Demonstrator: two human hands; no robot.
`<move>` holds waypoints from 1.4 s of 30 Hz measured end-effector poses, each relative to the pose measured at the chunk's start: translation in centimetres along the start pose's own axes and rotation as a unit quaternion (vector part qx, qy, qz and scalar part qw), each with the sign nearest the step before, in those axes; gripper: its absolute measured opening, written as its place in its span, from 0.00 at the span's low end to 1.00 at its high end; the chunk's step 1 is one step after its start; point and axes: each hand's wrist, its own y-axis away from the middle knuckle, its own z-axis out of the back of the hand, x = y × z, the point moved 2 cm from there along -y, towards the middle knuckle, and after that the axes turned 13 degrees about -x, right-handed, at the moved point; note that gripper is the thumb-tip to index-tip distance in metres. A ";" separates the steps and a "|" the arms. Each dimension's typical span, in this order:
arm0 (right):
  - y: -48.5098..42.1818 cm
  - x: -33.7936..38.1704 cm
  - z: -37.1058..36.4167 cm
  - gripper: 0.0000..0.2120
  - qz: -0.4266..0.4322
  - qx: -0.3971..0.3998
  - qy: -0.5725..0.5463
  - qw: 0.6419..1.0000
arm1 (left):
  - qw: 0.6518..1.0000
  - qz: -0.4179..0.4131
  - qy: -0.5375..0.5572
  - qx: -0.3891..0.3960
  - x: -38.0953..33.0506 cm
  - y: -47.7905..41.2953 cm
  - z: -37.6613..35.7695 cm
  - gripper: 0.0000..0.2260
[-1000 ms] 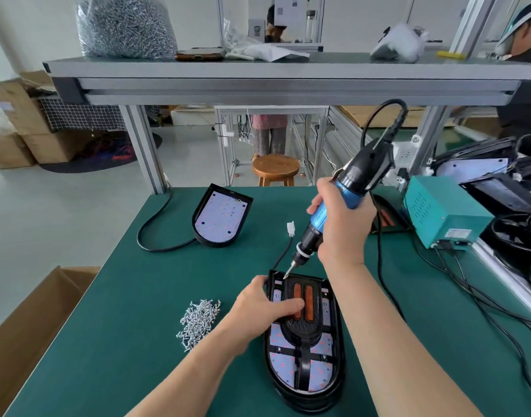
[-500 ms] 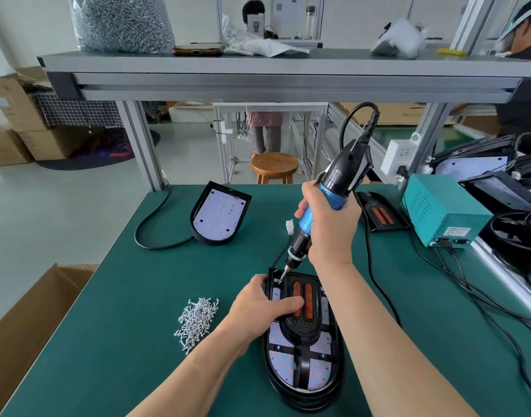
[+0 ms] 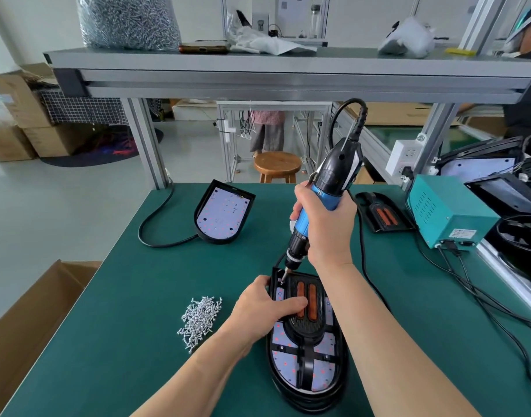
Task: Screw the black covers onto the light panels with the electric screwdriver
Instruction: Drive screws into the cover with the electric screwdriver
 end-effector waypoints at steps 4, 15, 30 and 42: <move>0.0 0.0 -0.2 0.06 0.009 0.007 -0.001 1.000 | 1.000 0.000 0.000 -0.002 0.1 -0.2 -0.1 0.30; -0.1 -0.2 -0.2 0.05 0.006 0.018 0.004 1.000 | 1.000 -0.006 0.009 0.001 0.2 -0.1 -0.1 0.29; -0.7 -0.8 0.1 0.06 0.002 0.036 0.010 0.999 | 1.000 -0.002 0.021 -0.001 0.0 -0.1 -0.1 0.28; 0.8 -0.3 -1.0 0.07 0.031 0.164 0.031 0.986 | 1.000 0.000 0.007 -0.016 0.0 0.0 0.0 0.29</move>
